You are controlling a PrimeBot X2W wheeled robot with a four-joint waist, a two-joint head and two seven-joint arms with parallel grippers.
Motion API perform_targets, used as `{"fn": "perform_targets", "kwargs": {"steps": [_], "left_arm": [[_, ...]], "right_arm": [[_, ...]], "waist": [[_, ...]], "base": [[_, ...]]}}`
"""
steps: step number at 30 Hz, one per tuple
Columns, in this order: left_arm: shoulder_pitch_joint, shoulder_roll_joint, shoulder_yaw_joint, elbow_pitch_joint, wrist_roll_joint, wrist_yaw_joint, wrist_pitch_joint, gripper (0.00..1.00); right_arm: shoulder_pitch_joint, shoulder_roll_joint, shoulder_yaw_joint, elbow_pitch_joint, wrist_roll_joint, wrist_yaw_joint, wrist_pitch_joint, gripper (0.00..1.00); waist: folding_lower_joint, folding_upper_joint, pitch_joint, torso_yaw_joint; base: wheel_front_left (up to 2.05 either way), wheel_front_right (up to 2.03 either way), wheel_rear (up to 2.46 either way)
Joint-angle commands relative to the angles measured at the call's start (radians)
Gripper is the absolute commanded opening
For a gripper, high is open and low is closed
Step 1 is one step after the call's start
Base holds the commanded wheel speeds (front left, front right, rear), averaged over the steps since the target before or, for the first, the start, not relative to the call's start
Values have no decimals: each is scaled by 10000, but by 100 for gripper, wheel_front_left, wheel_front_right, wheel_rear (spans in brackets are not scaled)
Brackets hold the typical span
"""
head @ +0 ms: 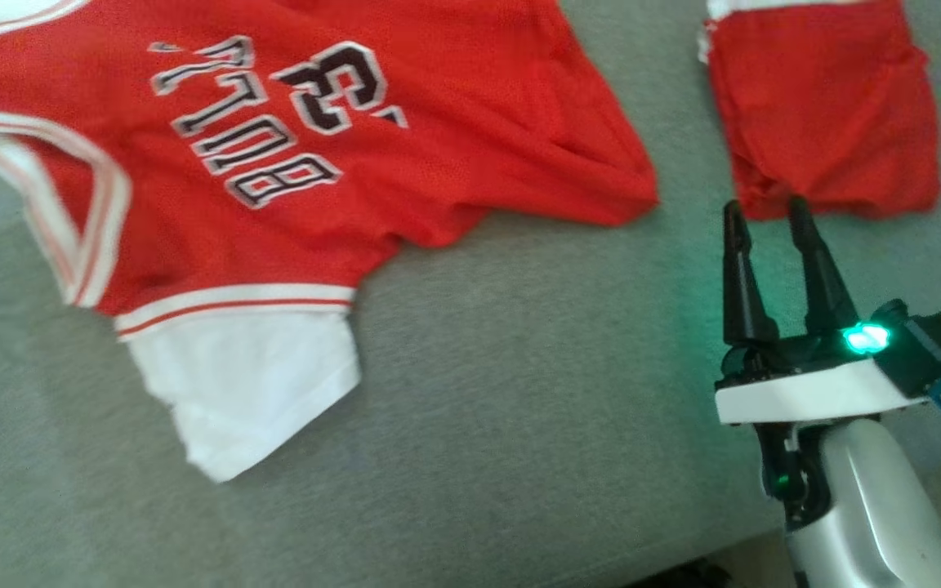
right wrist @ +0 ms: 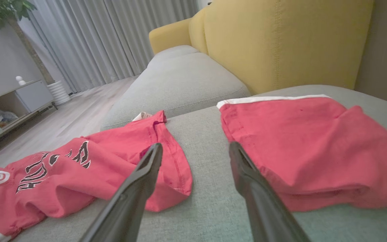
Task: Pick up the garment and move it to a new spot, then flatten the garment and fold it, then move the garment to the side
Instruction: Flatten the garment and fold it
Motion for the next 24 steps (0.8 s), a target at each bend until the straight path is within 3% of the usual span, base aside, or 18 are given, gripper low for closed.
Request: {"fn": "perform_targets", "kwargs": {"steps": [1, 13, 19, 24], "left_arm": [[249, 163, 488, -479, -207, -15, -137, 100], [4991, -955, 1866, -4549, -518, 847, -172, 100], [7738, -1370, 2155, -5828, -697, 1282, -172, 100], [8795, -1540, 2525, -6475, -673, 1541, -173, 100]], "right_arm": [[-127, -37, 34, -181, -178, -9, -107, 100], [237, -37, -586, 476, -592, -9, -107, 100], [482, -37, -439, 643, -482, -9, -107, 100], [561, -37, -354, 597, -414, -9, -107, 100]], "waist": [[0, 0, -577, 765], [0, 0, -2171, 2694], [0, 0, -2599, 2796], [0, 0, -2580, 2662]], "base": [[0, 0, 0], [0, 0, 0], [0, 0, 0], [0, 0, 0]]}}
